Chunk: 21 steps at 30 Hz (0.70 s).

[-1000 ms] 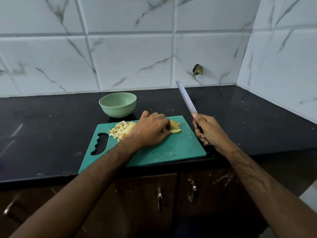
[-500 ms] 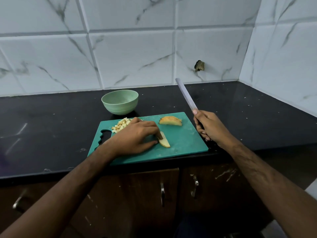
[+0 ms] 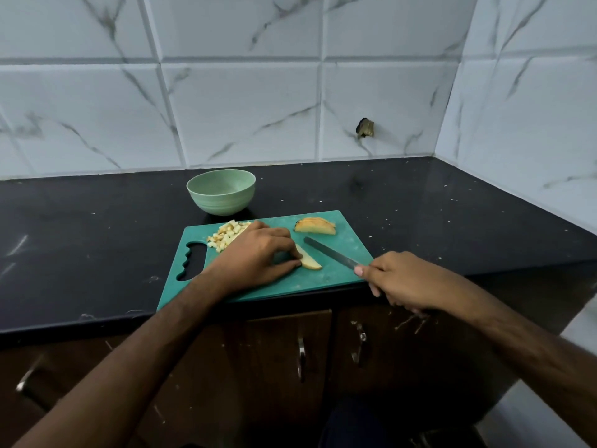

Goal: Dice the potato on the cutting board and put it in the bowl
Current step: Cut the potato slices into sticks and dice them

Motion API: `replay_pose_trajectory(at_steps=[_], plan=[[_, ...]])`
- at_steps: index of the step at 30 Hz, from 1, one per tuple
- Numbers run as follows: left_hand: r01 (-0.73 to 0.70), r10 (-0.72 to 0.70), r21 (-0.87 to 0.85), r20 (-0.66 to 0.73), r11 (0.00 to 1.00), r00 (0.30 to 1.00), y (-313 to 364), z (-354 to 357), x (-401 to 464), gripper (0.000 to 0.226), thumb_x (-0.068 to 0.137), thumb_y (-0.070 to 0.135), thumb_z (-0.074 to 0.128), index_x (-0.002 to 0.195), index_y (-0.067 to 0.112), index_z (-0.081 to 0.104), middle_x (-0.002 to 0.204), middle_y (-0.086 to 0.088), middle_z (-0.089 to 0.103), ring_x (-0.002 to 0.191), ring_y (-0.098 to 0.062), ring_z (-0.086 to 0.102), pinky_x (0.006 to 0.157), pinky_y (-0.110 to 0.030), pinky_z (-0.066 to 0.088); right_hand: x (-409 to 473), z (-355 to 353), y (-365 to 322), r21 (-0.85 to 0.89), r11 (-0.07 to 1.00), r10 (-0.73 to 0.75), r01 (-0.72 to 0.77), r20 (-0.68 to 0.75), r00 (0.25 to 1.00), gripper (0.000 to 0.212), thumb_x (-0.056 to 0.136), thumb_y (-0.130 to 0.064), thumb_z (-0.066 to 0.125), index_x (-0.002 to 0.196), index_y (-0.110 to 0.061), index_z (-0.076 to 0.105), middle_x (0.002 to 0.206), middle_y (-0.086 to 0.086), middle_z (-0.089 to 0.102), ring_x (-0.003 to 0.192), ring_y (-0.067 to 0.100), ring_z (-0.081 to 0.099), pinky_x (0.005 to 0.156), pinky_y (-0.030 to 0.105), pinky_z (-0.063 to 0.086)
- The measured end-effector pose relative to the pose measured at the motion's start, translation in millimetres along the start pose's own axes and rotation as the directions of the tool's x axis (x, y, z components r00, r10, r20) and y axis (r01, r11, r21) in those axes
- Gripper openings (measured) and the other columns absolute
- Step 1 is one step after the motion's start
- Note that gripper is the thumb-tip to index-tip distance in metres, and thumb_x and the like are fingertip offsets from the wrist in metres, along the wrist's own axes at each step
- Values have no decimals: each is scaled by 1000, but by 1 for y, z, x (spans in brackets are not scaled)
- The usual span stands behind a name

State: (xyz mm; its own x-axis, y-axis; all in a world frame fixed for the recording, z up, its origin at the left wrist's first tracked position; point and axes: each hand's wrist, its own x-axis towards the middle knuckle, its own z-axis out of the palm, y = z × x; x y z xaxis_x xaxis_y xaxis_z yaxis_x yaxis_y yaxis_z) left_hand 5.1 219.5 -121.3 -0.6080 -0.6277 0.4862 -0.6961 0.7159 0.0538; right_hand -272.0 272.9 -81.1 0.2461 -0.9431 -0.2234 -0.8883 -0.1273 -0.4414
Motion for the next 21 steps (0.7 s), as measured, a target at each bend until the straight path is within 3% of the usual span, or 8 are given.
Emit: replay_pose_trajectory(at_steps=[6, 13, 18, 21], plan=[[7, -6, 11, -28, 1000, 1000, 4, 2, -2, 27, 93, 45, 58, 97, 25, 75, 93, 14, 66, 87, -7, 63, 80, -31, 42, -13, 21, -23, -10, 1000, -22, 23, 55, 998, 43, 106, -50, 41, 92, -12, 56, 69, 8, 63, 40, 13, 53, 45, 27, 49], [1, 0, 33, -36, 999, 999, 4, 2, -3, 20, 93, 41, 63, 97, 25, 74, 92, 14, 65, 85, -7, 62, 77, -28, 40, -12, 20, -36, 33, 999, -1, 0, 38, 999, 48, 109, -48, 31, 93, -12, 57, 66, 5, 60, 38, 10, 49, 43, 24, 45], [-11, 12, 24, -47, 1000, 999, 4, 2, -3, 13, 91, 37, 68, 96, 26, 74, 92, 14, 66, 83, -7, 62, 78, -33, 46, -21, 22, -44, -115, 993, -20, 18, -16, 1000, 46, 108, -50, 31, 93, -16, 57, 73, 2, 59, 50, 14, 55, 60, 34, 53], [-20, 21, 22, -56, 1000, 998, 5, 2, -3, 12, 91, 36, 68, 95, 26, 73, 90, 13, 66, 82, -8, 63, 75, -31, 44, -24, 30, -46, -211, 977, -44, 27, -75, 996, 43, 108, -51, 29, 88, -20, 52, 79, -1, 60, 54, 12, 57, 60, 32, 48]])
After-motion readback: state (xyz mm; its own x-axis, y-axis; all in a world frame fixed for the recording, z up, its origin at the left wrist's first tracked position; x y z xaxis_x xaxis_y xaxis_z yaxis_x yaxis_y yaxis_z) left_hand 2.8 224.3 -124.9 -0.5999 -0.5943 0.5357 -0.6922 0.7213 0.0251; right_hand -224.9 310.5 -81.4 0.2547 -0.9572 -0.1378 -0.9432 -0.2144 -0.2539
